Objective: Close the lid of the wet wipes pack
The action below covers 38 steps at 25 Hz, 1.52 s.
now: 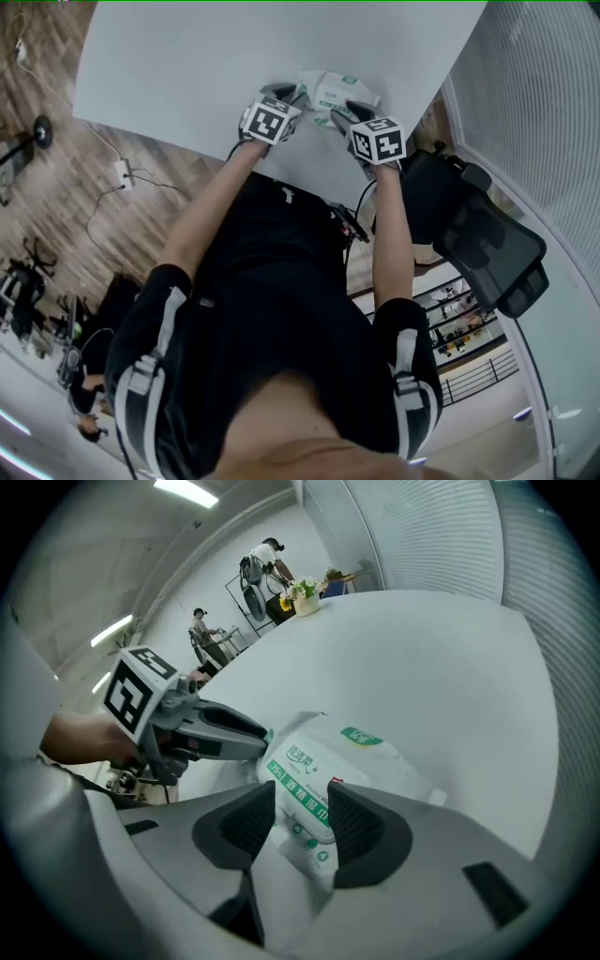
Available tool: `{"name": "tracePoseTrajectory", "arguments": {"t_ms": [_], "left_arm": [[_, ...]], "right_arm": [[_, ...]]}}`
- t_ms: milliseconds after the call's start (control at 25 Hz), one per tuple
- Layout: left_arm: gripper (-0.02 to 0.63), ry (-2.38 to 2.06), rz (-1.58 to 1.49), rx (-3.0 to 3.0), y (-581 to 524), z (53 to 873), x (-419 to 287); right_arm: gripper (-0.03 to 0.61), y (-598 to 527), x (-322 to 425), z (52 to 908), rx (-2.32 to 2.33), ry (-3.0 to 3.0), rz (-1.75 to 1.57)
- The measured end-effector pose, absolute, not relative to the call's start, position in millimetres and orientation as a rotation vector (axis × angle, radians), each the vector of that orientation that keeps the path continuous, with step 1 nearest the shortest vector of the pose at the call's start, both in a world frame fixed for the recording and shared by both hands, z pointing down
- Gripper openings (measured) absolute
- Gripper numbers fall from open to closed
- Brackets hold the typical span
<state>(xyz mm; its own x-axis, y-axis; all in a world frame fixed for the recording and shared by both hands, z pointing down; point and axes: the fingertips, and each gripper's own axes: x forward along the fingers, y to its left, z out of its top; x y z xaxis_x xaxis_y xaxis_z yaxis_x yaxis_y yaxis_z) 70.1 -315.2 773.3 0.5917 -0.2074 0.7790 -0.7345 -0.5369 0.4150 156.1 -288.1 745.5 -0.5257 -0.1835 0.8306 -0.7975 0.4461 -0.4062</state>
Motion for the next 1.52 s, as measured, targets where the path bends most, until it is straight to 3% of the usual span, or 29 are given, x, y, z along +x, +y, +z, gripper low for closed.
{"name": "tracePoseTrajectory", "arguments": {"t_ms": [120,320,640,840,1240,1520], "left_arm": [[0.124,-0.757,0.873,2.058,-315,772,70],[0.123,-0.771,0.875,2.065,-317,774,70],[0.123,-0.817,0.852,2.071,-315,771,69],[0.123,-0.861,0.836,2.116,-300,753,66],[0.055,-1.152,0.476,2.337,-205,564,33],[0.049,-1.389,0.214,2.604,-125,406,-8]], "right_arm": [[0.166,-288,155,750,0.889,-1.887,0.917],[0.178,-285,150,760,0.846,-1.784,0.689],[0.178,-284,149,757,0.863,-1.802,0.642],[0.176,-277,162,718,1.136,-1.925,0.684],[0.166,-185,200,519,1.634,-2.219,0.620],[0.142,-112,181,413,1.759,-2.378,0.479]]}}
